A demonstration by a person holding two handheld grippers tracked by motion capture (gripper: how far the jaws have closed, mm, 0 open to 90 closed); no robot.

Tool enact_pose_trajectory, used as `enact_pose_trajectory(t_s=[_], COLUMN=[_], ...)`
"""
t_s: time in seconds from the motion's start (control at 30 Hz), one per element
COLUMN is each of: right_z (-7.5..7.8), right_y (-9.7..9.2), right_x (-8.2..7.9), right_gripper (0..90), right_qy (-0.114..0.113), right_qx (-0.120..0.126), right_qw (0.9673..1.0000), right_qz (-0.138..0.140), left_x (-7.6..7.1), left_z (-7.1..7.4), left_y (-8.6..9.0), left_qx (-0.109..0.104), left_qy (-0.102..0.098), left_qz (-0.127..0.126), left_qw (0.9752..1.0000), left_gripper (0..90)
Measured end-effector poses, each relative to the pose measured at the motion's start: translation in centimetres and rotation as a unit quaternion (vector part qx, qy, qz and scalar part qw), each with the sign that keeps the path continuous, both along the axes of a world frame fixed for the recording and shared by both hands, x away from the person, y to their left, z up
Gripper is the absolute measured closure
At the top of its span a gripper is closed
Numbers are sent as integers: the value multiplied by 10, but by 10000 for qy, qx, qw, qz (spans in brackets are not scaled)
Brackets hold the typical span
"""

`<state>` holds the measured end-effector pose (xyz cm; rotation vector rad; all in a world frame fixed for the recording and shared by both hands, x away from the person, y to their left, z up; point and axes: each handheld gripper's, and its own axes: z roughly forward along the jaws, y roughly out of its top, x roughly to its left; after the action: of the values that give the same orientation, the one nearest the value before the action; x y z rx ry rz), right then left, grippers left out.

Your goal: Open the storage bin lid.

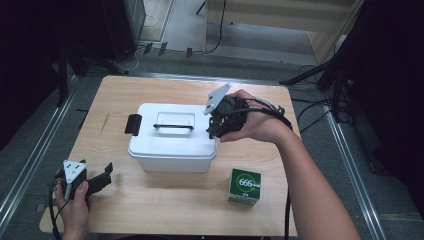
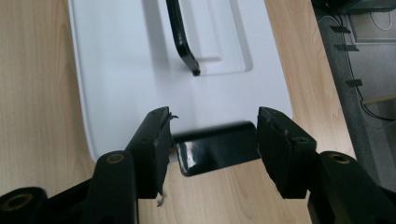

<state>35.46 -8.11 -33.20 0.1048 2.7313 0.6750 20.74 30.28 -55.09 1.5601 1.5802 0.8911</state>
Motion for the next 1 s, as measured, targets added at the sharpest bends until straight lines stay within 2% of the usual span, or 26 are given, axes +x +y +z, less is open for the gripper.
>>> enact_pose_trajectory(t_s=[0.07,0.17,0.27,0.43,0.57,0.67,0.83,1.0], right_z=[1,4,7,7,8,7,6,3], right_y=[7,17,26,41,50,56,66,76], right_x=[2,3,5,9,11,11,11,11], right_gripper=[470,469,459,476,489,488,492,525], right_qy=[-50,14,155,90,182,166,151,156], right_qx=[-59,-129,-35,-204,-279,-423,-417,-533], right_qw=[10000,9999,9998,9995,9988,9979,9976,9966], right_qz=[57,31,129,201,366,467,525,609], left_x=[0,0,1,2,2,3,3,2], left_z=[0,0,0,0,0,0,0,0], left_y=[0,0,0,0,-1,0,1,0], left_qx=[-1,7,-12,-10,9,-7,-61,-43], left_qy=[-14,4,27,65,104,144,157,149], left_qz=[4,-3,25,24,34,23,10,-1], left_qw=[10000,10000,10000,10000,9999,9999,9999,9999], left_gripper=[142,142,142,142,144,144,145,145])
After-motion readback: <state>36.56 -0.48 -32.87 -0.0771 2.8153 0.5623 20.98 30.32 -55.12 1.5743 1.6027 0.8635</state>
